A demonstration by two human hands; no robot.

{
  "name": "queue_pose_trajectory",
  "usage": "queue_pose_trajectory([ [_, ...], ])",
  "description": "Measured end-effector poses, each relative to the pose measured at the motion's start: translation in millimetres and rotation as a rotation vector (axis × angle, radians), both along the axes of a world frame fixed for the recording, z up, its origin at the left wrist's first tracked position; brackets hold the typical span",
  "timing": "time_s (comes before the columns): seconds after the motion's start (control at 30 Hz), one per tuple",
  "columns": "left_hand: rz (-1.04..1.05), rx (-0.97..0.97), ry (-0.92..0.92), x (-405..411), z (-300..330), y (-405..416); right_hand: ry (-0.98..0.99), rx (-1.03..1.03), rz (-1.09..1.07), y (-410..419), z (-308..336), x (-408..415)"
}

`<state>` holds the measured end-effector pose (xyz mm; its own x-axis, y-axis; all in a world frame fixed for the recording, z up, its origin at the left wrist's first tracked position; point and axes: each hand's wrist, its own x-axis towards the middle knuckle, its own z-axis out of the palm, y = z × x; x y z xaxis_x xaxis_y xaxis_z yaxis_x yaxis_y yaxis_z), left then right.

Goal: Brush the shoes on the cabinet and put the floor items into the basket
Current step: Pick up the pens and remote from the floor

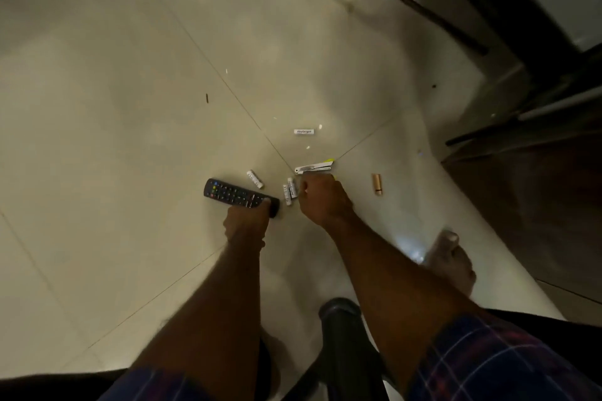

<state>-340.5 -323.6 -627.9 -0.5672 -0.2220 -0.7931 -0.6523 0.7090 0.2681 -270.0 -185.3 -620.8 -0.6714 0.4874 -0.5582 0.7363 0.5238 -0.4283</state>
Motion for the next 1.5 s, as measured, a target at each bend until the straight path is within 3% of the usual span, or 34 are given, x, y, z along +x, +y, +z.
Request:
queue_pose_trajectory([
  [0.1,0.111,-0.011,-0.030,-7.1,-16.5,6.1,0.032,0.027,0.004,-6.7,-23.5,-9.1],
  [0.2,0.220,-0.032,-0.032,-14.6,-28.8,8.1,0.050,0.220,0.046,-5.0,-37.0,-13.4],
  [0.3,0.198,-0.093,-0.017,-18.2,-36.6,9.4,0.024,0.358,0.107,9.1,-40.9,-16.2],
  [0.4,0.214,-0.085,0.008,-15.0,-40.4,8.9,-0.068,0.356,0.146,22.8,-46.8,-14.7],
  [0.73,-0.104,-0.113,0.201,-3.5,-4.2,22.0,-0.189,0.455,0.291,34.7,-36.3,2.3],
  [0.9,-0.321,0.087,0.254,-0.3,39.4,53.6,-0.059,0.465,0.091,50.9,6.6,15.3],
  [1.07,-0.422,0.319,0.291,25.7,114.2,101.9,0.003,0.442,-0.141,77.7,99.0,42.6],
  [1.3,-0.688,0.668,0.272,113.0,235.5,155.8,0.201,0.501,-0.567,96.6,247.5,141.2],
  [1.5,-0.920,0.918,0.331,210.0,327.9,189.1,0.535,0.675,-0.948,114.0,356.7,255.4],
])
